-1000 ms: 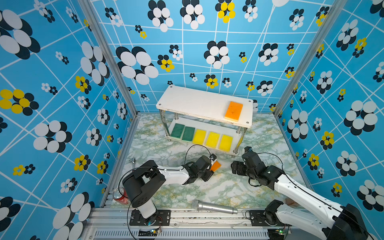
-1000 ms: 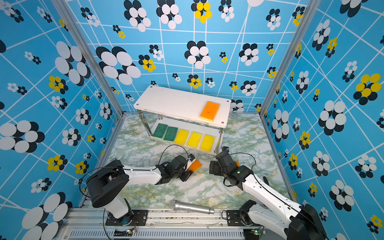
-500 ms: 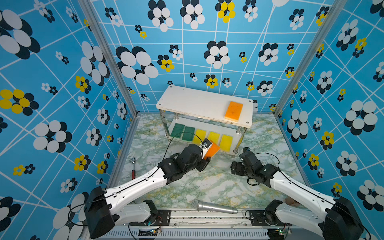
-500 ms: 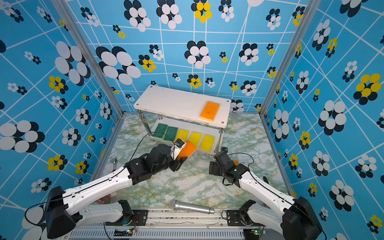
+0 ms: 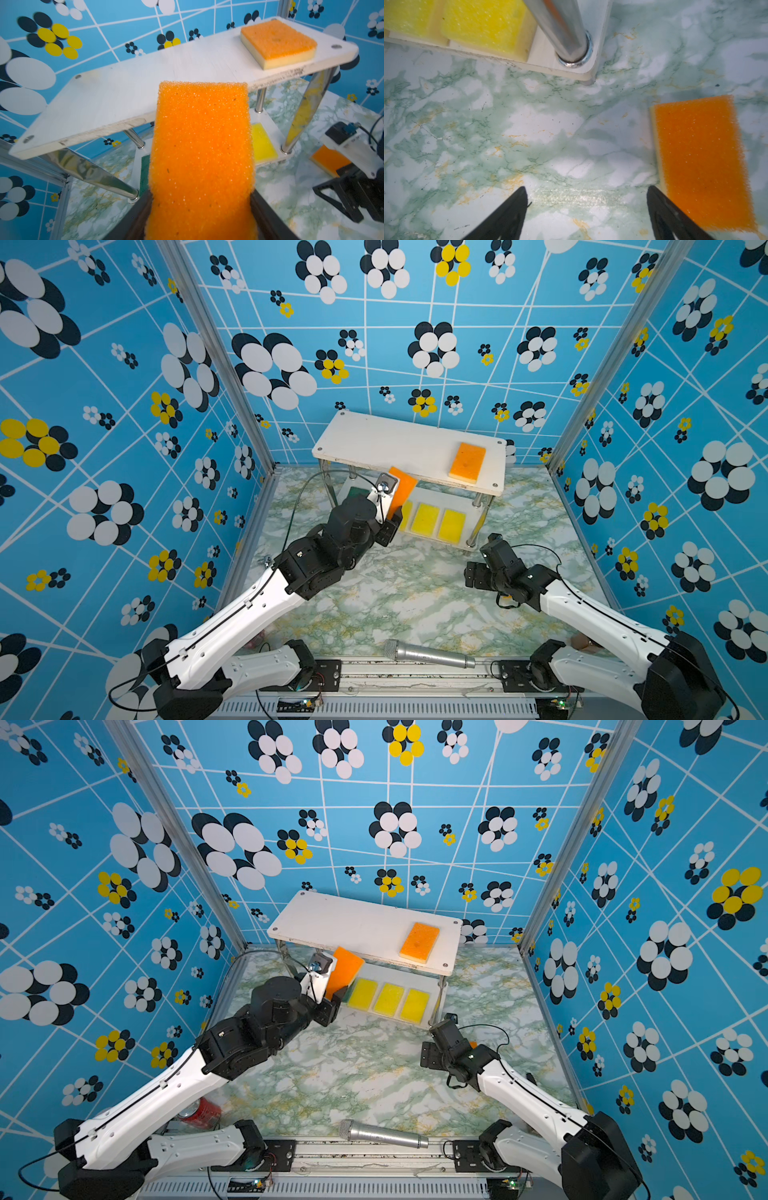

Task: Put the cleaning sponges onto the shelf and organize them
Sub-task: 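Lift the orange sponge up to the shelf top with the left gripper, then lower the orange sponge onto the shelf top beside the first one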

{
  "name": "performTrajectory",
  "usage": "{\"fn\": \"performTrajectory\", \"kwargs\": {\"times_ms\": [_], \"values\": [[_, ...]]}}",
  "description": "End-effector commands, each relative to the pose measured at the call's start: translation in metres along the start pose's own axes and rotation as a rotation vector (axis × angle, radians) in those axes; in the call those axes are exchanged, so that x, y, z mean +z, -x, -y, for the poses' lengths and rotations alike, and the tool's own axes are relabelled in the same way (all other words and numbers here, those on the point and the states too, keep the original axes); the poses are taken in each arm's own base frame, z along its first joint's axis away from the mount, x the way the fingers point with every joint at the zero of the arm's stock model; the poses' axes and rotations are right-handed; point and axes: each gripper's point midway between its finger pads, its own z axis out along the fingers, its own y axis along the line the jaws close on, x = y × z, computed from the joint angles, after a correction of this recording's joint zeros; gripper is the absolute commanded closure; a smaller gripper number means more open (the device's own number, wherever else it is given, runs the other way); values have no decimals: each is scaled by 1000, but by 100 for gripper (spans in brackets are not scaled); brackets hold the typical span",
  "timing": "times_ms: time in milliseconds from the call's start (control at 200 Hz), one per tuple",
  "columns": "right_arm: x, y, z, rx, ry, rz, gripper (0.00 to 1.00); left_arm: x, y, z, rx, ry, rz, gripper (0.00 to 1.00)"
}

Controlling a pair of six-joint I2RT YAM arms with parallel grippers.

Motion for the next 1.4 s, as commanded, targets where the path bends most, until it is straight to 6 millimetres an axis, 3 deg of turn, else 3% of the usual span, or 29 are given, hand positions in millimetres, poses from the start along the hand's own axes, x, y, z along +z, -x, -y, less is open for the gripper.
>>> {"fn": "performTrajectory", "kwargs": {"times_ms": [0, 285, 425, 560, 820, 1394], "values": [[-5, 5, 3, -16, -15, 6, 8, 3, 36, -9, -12, 36, 63, 37], [-7, -5, 10, -15, -11, 7, 8, 33, 94, 0, -12, 2, 133, 35], [-9, -4, 12, -31, -20, 15, 8, 61, 106, 3, -39, -8, 136, 35], [-8, -2, 13, -33, -25, 20, 8, 91, 102, 10, -53, -10, 78, 35], [0, -5, 14, -30, -27, -1, 7, 125, 90, 19, -97, -21, 0, 35], [11, -10, 15, -19, -23, -28, 7, 147, 60, 6, -197, 41, -117, 35]]}}
